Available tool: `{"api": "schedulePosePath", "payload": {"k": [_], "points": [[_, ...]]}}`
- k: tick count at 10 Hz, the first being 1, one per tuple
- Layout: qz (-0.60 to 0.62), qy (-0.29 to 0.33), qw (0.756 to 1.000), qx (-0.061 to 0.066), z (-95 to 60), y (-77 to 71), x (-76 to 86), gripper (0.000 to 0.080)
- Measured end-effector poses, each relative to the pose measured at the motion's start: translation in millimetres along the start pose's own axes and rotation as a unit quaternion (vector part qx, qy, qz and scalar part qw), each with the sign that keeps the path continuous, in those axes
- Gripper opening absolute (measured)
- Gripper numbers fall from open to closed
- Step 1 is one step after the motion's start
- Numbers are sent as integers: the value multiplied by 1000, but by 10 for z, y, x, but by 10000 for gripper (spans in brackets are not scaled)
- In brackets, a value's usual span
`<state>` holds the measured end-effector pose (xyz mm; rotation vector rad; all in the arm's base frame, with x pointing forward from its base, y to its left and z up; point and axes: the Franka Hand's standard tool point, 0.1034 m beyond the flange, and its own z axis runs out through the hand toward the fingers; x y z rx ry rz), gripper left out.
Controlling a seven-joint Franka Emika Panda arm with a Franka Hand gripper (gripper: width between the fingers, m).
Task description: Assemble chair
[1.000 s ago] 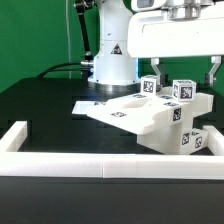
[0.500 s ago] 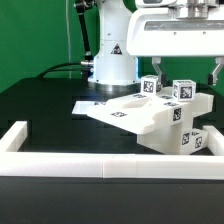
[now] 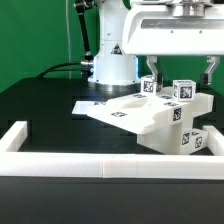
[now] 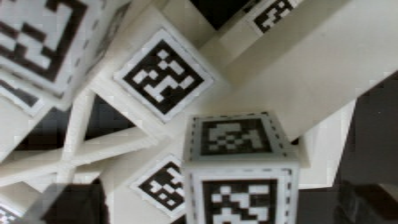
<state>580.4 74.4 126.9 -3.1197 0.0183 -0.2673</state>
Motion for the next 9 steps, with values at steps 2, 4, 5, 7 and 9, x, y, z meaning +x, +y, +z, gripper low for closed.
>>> {"api": "schedulePosePath", "payload": {"k": [2,4,5,7,9], "points": [[1,0,1000,0,0,0,0,376],[6,0,1000,0,0,1,1,282],[27,0,1000,0,0,1,1,282],[83,0,997,0,0,2,1,282],[126,0,992,0,3,0,-1,282]]}}
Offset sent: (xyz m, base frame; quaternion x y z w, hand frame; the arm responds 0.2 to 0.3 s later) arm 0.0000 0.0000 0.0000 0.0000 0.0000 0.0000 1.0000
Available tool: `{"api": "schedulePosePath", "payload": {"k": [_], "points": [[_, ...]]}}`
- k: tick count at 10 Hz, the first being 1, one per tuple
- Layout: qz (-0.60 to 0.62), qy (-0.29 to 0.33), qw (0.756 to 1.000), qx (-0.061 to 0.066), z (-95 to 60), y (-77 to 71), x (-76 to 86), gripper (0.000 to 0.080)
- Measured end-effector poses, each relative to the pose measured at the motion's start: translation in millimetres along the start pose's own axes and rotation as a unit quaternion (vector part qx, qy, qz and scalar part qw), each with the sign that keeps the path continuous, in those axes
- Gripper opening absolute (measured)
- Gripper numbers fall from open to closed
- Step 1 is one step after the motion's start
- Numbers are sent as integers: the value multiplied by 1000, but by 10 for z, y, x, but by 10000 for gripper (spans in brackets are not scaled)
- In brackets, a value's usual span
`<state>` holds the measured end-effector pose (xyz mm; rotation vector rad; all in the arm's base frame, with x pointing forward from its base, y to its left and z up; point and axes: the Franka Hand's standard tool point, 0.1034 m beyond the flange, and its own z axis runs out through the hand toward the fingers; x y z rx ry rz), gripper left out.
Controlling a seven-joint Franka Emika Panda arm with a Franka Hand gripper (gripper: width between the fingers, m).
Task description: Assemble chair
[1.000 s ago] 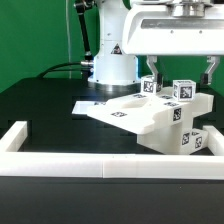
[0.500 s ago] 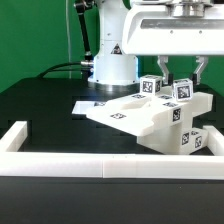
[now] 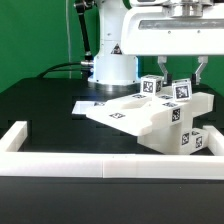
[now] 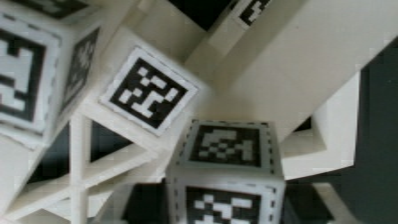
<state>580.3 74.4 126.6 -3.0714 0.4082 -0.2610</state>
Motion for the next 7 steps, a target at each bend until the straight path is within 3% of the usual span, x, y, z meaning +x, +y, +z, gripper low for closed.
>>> {"api": "schedulePosePath", "payload": {"k": [3,7], "points": [[143,-1,990,-1,5,-20,-14,284],[315,-5,949,-2,10,-19,21,284]]}}
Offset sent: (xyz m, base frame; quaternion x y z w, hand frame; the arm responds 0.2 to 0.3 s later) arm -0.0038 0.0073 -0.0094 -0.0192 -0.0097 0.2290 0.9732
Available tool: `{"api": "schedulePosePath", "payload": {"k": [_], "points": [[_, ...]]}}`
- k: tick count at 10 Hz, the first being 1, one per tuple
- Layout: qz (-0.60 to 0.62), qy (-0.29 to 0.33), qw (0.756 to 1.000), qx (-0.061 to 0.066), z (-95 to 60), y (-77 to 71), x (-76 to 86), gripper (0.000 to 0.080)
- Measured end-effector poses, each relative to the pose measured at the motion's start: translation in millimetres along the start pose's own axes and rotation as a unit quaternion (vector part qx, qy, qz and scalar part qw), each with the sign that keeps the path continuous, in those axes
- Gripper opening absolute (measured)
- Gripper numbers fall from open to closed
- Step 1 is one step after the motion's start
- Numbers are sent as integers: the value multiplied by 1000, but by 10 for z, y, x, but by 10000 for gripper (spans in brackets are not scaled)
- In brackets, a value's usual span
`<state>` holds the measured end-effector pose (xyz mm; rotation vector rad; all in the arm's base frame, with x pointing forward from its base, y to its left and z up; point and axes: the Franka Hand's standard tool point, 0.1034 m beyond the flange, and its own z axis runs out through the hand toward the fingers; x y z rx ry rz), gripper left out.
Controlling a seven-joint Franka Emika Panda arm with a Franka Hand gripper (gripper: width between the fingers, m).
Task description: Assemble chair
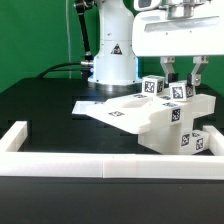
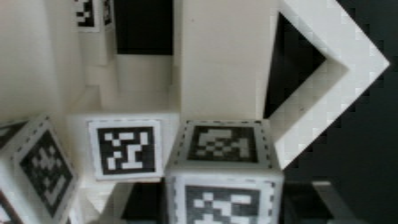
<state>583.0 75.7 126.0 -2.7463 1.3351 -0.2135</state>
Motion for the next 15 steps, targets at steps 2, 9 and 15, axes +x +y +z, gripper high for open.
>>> {"api": "schedulePosePath", "payload": {"k": [2,9,15], "points": [[62,-2,998,-4,6,-37,22,285],[12,2,1000,-3,2,-57,44,554],[-144,5,990,2,-41,-72,55,649]]}}
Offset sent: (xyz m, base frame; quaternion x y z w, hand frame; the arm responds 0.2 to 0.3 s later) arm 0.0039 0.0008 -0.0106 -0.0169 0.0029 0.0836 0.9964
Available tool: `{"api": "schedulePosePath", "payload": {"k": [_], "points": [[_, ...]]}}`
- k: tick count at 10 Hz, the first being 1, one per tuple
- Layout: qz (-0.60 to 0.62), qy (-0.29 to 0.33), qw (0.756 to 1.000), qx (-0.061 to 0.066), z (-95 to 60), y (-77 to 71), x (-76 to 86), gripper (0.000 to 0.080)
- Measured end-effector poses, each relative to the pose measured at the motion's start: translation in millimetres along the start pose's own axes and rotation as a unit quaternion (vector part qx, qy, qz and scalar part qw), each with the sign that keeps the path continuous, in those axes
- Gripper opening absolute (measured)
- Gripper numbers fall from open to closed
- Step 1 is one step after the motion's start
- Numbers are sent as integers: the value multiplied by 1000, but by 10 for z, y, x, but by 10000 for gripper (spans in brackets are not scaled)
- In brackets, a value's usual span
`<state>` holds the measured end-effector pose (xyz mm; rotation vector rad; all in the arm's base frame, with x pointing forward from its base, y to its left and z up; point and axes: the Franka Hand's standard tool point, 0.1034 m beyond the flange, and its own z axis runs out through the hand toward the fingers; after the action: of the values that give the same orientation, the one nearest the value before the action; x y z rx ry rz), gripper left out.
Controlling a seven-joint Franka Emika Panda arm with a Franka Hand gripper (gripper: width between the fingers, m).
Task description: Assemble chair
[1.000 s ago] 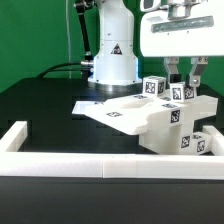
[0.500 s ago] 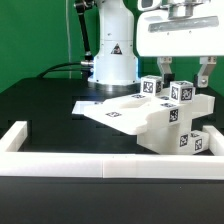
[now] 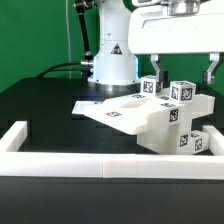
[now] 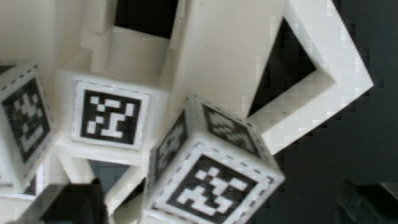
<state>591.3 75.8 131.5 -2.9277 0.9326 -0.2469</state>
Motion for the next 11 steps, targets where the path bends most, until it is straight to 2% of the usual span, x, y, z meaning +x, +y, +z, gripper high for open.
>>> {"api": "schedulePosePath", "payload": {"k": [2,6,11], "points": [[-90,5,996,-10,2,-32,-36,649],[-268,18,963,-6,-17,-74,9,649],[-289,7,957,-9,-28,-54,28,649]]}}
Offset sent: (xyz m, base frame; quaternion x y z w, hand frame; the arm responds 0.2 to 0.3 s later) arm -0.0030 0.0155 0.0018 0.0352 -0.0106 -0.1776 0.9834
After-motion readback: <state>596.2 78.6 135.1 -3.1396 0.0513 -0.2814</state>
